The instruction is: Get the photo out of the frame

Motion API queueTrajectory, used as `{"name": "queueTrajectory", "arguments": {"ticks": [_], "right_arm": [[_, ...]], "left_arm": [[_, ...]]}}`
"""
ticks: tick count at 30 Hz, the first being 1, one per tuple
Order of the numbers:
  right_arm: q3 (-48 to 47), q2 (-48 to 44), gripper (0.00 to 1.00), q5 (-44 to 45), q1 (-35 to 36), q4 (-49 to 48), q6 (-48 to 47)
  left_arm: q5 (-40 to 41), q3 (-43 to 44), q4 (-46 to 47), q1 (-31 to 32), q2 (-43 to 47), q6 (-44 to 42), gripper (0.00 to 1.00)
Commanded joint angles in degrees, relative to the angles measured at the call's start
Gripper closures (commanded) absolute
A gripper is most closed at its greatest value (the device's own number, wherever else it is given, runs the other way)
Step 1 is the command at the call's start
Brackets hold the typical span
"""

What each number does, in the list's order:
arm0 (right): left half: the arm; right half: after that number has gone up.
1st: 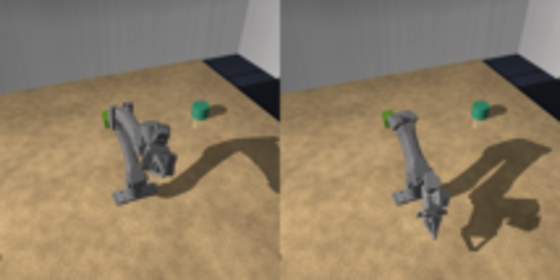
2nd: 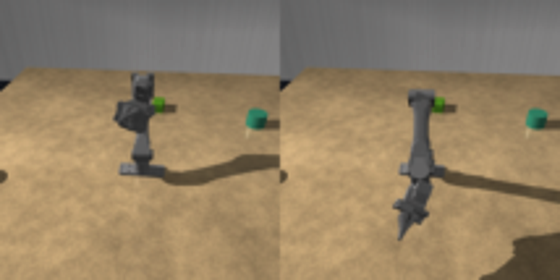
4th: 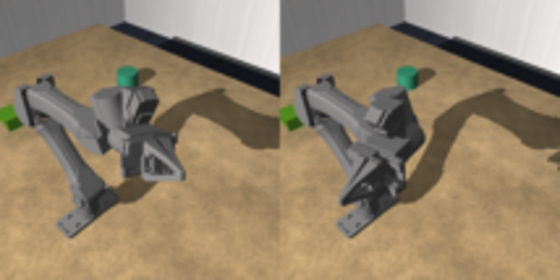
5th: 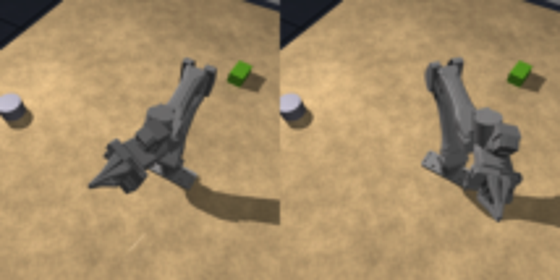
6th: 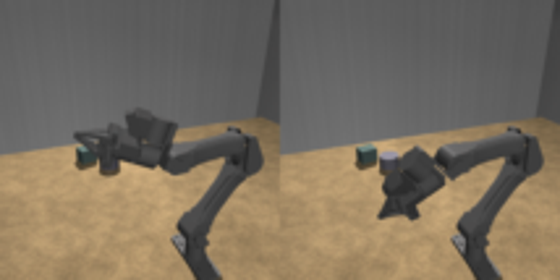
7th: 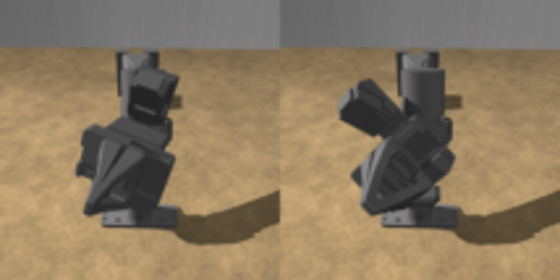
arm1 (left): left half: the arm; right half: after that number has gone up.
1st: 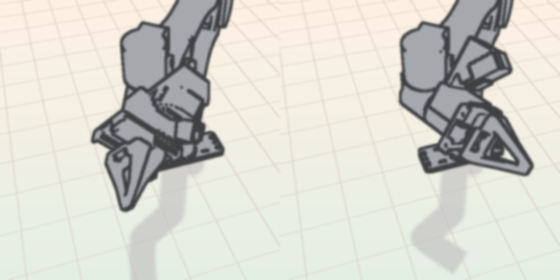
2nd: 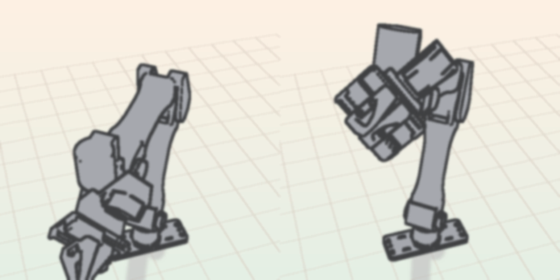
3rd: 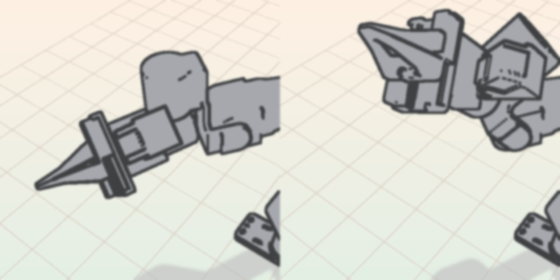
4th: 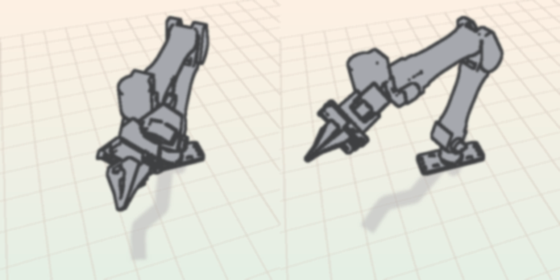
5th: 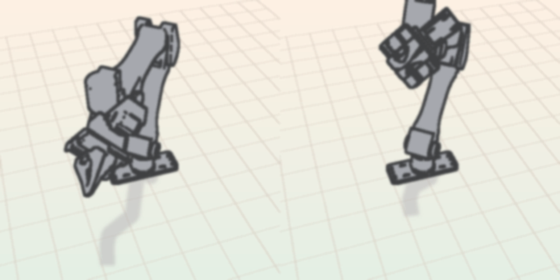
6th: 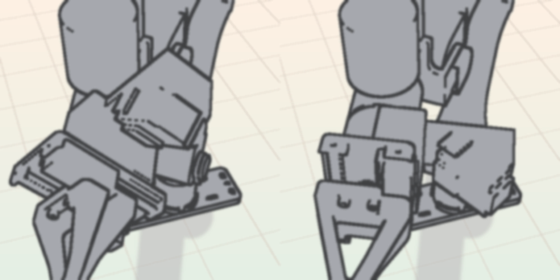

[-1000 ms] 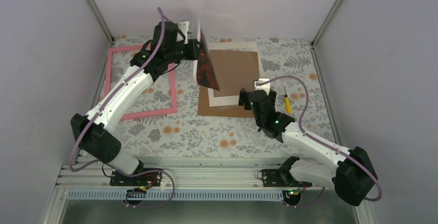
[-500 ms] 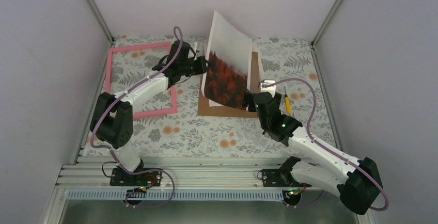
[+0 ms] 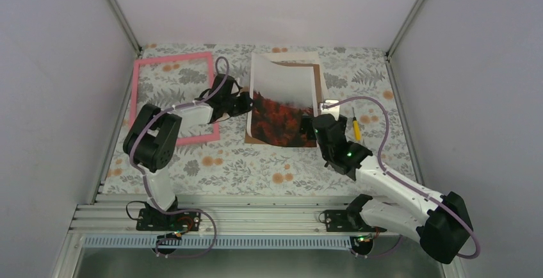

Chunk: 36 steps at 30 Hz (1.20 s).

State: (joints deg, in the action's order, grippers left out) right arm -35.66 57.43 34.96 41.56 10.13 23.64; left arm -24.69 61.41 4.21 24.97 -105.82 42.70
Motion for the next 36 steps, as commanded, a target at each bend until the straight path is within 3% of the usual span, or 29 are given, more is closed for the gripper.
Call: {"name": "queueTrajectory", "arguments": {"ticks": [1, 14, 22, 28, 36], "right_arm": [[0.80, 0.05, 0.00, -0.24, -0.08, -1.09, 0.96], [0.32, 0.49, 0.00, -0.62, -0.08, -0.53, 0.80], [0.19, -0.86, 0.00, -0.62, -0.16, -0.55, -0.97], [-2.32, -1.57, 0.00, -1.30, -2.33, 3.29, 0.15], [-6.63, -8.59, 0.00, -3.30, -10.07, 12.21, 2.76]], "left_arm": [[-1.08, 0.99, 2.55, -0.04, -2.51, -1.35, 0.98], [0.28, 4.15, 0.69, -0.01, -7.02, -0.80, 0.97], [10.01, 1.93, -6.20, -1.24, 0.15, -3.15, 0.45], [16.79, -2.93, -10.88, -3.33, 10.93, -5.33, 0.21], [23.79, -13.06, -19.15, -10.63, 34.46, -8.50, 0.01]]}}
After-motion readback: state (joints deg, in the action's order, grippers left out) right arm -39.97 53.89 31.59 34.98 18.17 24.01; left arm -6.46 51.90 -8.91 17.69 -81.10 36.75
